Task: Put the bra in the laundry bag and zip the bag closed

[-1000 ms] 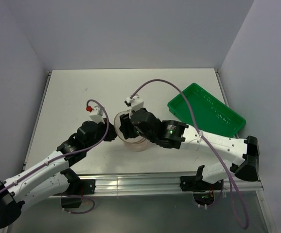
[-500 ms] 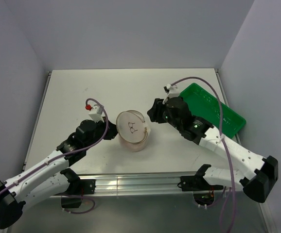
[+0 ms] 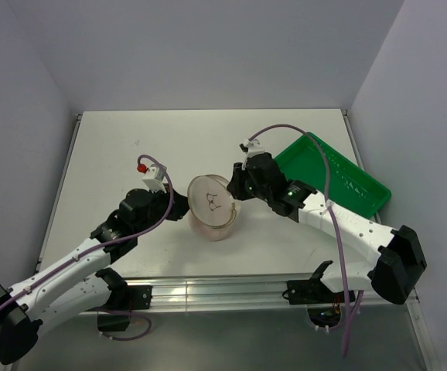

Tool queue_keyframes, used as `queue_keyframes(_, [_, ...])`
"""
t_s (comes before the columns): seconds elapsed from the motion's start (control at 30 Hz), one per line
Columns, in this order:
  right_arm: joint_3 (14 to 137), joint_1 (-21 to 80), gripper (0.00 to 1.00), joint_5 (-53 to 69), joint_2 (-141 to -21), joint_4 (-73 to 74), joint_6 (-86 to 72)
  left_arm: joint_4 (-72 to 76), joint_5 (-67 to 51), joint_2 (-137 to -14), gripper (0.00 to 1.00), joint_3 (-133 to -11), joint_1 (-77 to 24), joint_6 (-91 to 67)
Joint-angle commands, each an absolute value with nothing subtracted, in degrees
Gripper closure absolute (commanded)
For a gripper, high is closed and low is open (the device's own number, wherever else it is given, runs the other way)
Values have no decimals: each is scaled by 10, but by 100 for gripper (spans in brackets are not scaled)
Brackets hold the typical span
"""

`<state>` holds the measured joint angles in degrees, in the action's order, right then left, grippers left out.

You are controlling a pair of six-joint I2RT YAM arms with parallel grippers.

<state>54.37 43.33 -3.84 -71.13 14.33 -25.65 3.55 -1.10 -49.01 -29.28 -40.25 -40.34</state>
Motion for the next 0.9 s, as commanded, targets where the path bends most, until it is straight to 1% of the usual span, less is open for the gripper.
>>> queue_keyframes(0.0, [583, 432, 68, -75, -735, 155, -245, 39, -4, -484, 100, -317, -397, -382])
queue_keyframes(0.03, [583, 433, 61, -102, -733, 164, -250, 40, -4, -483, 100, -316, -396, -382])
queue_keyframes(0.1, [567, 436, 51, -112, -721, 160, -251, 50, -5, -479, 100, -313, -396, -384])
queue_keyframes(0.2, [561, 438, 46, -111, -725, 169, -253, 63, -12, -485, 100, -312, -395, -386])
queue_keyframes(0.27, [563, 439, 46, -102, -736, 167, -248, 73, -17, -490, 100, -310, -396, -390])
queue_keyframes(0.4, [583, 441, 50, -106, -768, 169, -242, 86, -29, -499, 100, -311, -395, -395])
queue_keyframes(0.47, [597, 441, 50, -112, -777, 171, -240, 85, -27, -498, 100, -310, -395, -394])
queue_keyframes(0.53, [606, 441, 48, -112, -781, 171, -235, 74, -19, -499, 100, -313, -395, -394])
queue_keyframes(0.63, [612, 441, 48, -122, -794, 179, -233, 62, -12, -503, 100, -318, -395, -391])
queue_keyframes(0.67, [612, 441, 50, -122, -796, 181, -232, 64, -13, -504, 100, -316, -394, -392])
queue_keyframes(0.7, [612, 441, 55, -125, -801, 183, -231, 66, -14, -503, 100, -315, -394, -393])
queue_keyframes(0.77, [606, 441, 78, -130, -801, 183, -232, 68, -14, -503, 100, -314, -392, -394])
queue_keyframes(0.8, [605, 441, 91, -133, -798, 182, -235, 67, -13, -504, 100, -315, -391, -394])
queue_keyframes(0.83, [599, 441, 97, -135, -795, 178, -235, 66, -12, -504, 100, -316, -392, -393])
queue_keyframes(0.87, [599, 441, 100, -134, -788, 178, -235, 63, -10, -504, 100, -316, -390, -393])
